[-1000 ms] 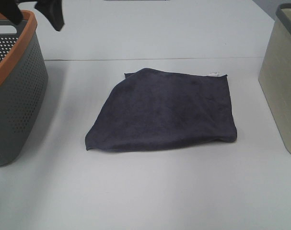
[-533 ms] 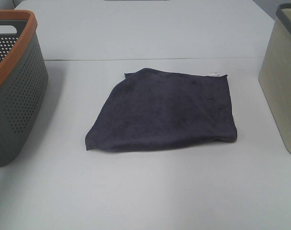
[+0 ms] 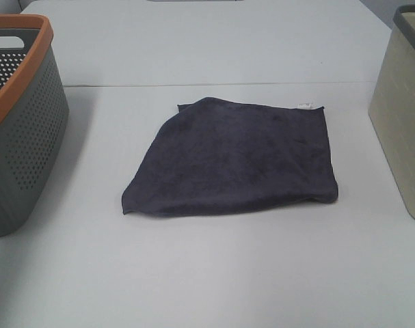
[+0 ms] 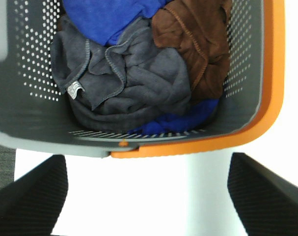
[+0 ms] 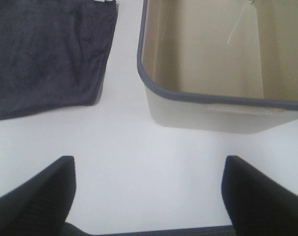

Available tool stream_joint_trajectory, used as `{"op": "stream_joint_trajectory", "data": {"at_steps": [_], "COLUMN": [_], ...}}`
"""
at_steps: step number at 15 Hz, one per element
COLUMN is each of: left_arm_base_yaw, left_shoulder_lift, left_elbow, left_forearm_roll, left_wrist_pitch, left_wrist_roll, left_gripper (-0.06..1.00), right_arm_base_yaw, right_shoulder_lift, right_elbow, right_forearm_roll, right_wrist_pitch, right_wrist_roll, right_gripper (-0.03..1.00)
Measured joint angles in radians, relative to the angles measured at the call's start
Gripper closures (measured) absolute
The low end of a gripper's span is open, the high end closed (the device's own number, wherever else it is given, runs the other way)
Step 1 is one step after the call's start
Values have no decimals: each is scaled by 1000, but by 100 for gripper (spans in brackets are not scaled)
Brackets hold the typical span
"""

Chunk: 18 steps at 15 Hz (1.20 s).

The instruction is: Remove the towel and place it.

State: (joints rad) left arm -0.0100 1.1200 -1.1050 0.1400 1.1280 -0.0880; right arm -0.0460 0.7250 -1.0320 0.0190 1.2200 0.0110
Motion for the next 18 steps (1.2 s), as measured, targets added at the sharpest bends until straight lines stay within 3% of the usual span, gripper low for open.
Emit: {"op": "stream_joint_trajectory", "data": {"at_steps": [5,9,10,14,18], "left_arm_base_yaw": [0,0,0,0,0], "left_shoulder_lift": [-306,-571,-716,-922,-1122], "left_elbow": [218,378,461,538,606], "left_forearm_roll": [31,52,63,64,-54], "left_wrist_pitch": [-87,-102,-102,-98,-81], "left_wrist_roll": [-13,-14,-14,-14,88], "left_gripper": [11,11,11,11,11], "right_arm_base_yaw": [11,206,266,274,274], "right_shoulder_lift": [-231,-304,-355,-478,-680], "right_elbow": [193,266,296,357,461], "right_forearm_roll": [23,40,41,41,49], "right_wrist_pitch": [1,-10,-56,-81,-84], "right_wrist_roll": [-54,-81,-67,-53,-108], "right_gripper": [24,24,24,24,24]}}
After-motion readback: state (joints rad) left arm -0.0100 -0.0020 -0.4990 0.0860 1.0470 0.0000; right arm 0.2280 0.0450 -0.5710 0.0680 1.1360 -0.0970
